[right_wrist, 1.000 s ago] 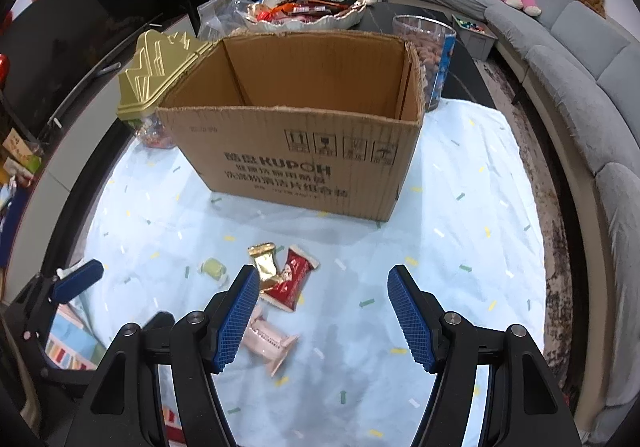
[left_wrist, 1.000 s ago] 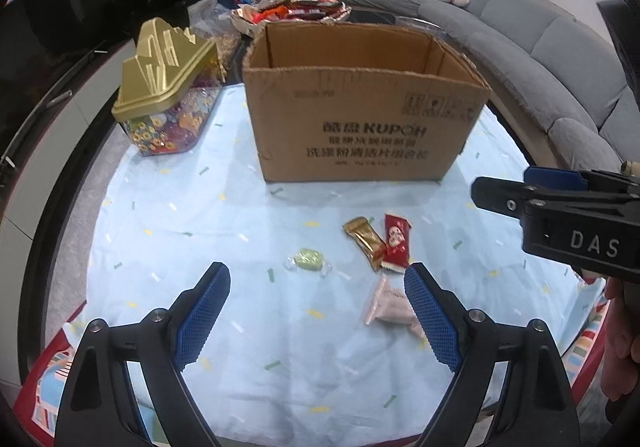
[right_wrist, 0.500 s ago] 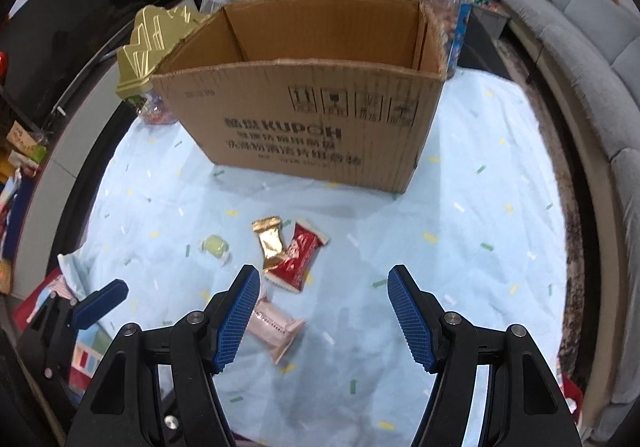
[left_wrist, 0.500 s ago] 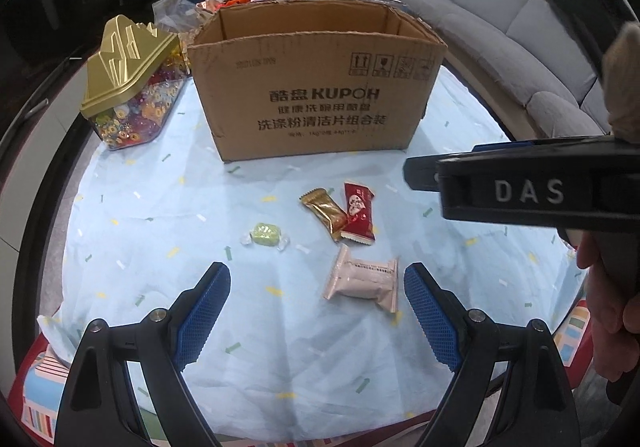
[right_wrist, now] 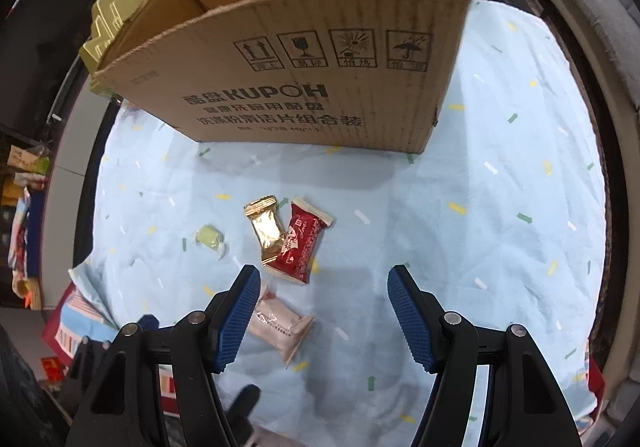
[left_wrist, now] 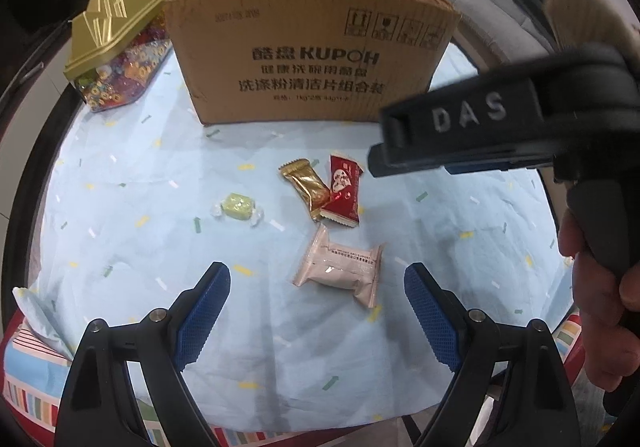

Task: Organize snacks
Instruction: 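Move the left tool toward the pink wrapped cake while the right tool approaches the red wrapped candy, then close the left tool on the pink wrapped cake while the right tool grasps the red candy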

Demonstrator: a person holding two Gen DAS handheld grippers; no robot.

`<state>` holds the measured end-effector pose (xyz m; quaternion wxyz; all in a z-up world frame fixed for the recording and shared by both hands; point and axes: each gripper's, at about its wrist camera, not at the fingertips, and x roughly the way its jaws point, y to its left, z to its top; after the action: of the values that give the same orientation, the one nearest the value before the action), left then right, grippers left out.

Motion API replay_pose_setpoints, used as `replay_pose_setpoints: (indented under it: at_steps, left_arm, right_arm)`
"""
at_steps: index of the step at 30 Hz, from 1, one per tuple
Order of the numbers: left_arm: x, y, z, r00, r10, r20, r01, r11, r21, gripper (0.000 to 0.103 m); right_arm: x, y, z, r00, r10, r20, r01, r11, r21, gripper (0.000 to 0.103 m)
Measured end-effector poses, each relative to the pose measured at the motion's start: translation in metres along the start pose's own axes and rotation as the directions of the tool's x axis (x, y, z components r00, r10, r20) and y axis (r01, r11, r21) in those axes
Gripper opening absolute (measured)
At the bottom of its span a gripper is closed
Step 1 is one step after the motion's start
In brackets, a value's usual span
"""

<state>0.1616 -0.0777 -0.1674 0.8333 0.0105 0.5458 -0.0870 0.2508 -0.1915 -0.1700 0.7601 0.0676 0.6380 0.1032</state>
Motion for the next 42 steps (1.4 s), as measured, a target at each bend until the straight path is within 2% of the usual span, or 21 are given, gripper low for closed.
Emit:
replay_pose_setpoints:
  at_steps: [6,12,16,30,34,37,42]
  left_arm:
    - [0.014,-0.001,0.007,0.996,-0.016,-0.084,0.013,0.999,-0.034,0.089]
    - [0.029,-0.004,0.011,0.993,-0.021,-0.117,0.014,0.998,-0.053,0.089]
    - [0.039,-0.004,0.010,0.991,-0.034,-0.127,0.026,0.998,-0.062,0.087]
    - [0.059,-0.007,0.007,0.983,-0.083,-0.164,0.071,0.994,-0.080,0.066]
    - [0.066,-0.002,0.009,0.979,-0.093,-0.180,0.077,0.993,-0.094,0.058]
    - [0.068,0.000,0.011,0.978,-0.102,-0.183,0.084,0.991,-0.100,0.056]
    - [0.072,0.002,0.014,0.976,-0.120,-0.184,0.104,0.990,-0.098,0.049]
  right_arm:
    - [0.015,-0.006,0.009,0.997,0.037,-0.068,-0.033,0.998,0.056,0.067]
    - [0.025,-0.007,0.019,0.991,0.072,-0.110,-0.059,0.991,0.121,0.067]
    - [0.036,-0.001,0.025,0.988,0.071,-0.138,-0.053,0.991,0.125,0.060]
    - [0.066,-0.001,0.035,0.976,0.066,-0.208,-0.034,0.987,0.154,0.044]
    - [0.075,-0.002,0.036,0.972,0.073,-0.224,-0.035,0.985,0.169,0.044]
    - [0.080,-0.001,0.036,0.969,0.069,-0.239,-0.030,0.986,0.163,0.038]
    - [0.081,0.000,0.041,0.969,0.056,-0.242,-0.022,0.990,0.142,0.035]
